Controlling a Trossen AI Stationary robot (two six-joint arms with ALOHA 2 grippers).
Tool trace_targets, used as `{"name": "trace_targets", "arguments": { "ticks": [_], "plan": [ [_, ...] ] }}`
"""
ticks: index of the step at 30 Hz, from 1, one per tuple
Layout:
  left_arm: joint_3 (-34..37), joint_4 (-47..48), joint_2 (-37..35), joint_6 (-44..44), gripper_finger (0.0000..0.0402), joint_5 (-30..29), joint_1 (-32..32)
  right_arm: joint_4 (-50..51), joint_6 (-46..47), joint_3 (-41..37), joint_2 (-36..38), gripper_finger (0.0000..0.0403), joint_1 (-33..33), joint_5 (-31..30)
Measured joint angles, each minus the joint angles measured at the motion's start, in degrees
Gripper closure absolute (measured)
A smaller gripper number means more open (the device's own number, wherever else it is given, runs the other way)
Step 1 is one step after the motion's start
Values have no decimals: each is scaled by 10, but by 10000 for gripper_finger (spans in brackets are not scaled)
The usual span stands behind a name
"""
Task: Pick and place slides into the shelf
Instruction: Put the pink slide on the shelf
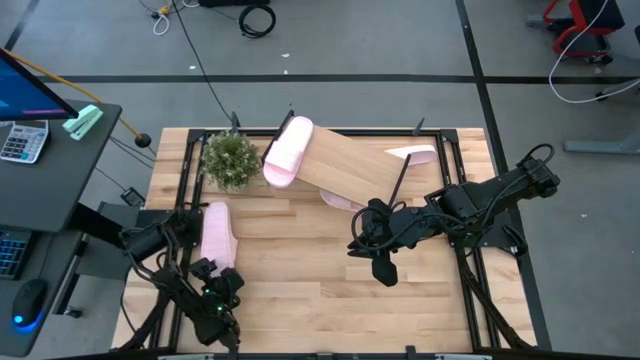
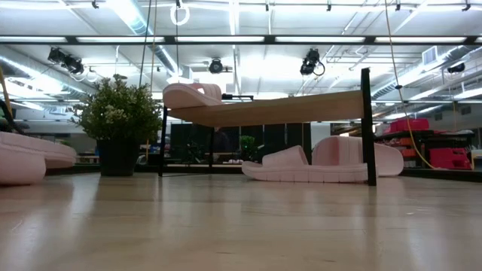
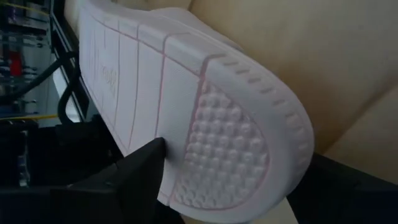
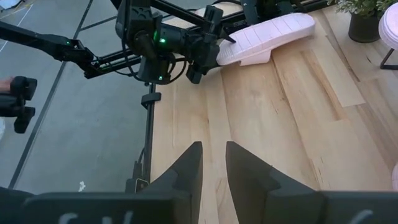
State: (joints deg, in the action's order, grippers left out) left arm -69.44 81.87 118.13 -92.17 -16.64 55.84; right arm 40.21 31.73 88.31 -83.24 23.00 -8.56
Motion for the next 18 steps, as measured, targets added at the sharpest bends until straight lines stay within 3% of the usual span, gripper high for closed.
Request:
{"name": "trace_targets", "arguments": {
  "ticks": [5, 16, 18],
  "plan": [
    [5, 8, 0, -2, 154, 0, -2, 0, 0, 0, 0, 325, 0, -2],
    [5, 47, 0, -50, 346, 13, -4, 0, 0, 0, 0, 325, 0, -11],
    [-2, 55, 0, -51, 359, 14, -4, 0, 0, 0, 0, 325, 0, -11]
  ]
}}
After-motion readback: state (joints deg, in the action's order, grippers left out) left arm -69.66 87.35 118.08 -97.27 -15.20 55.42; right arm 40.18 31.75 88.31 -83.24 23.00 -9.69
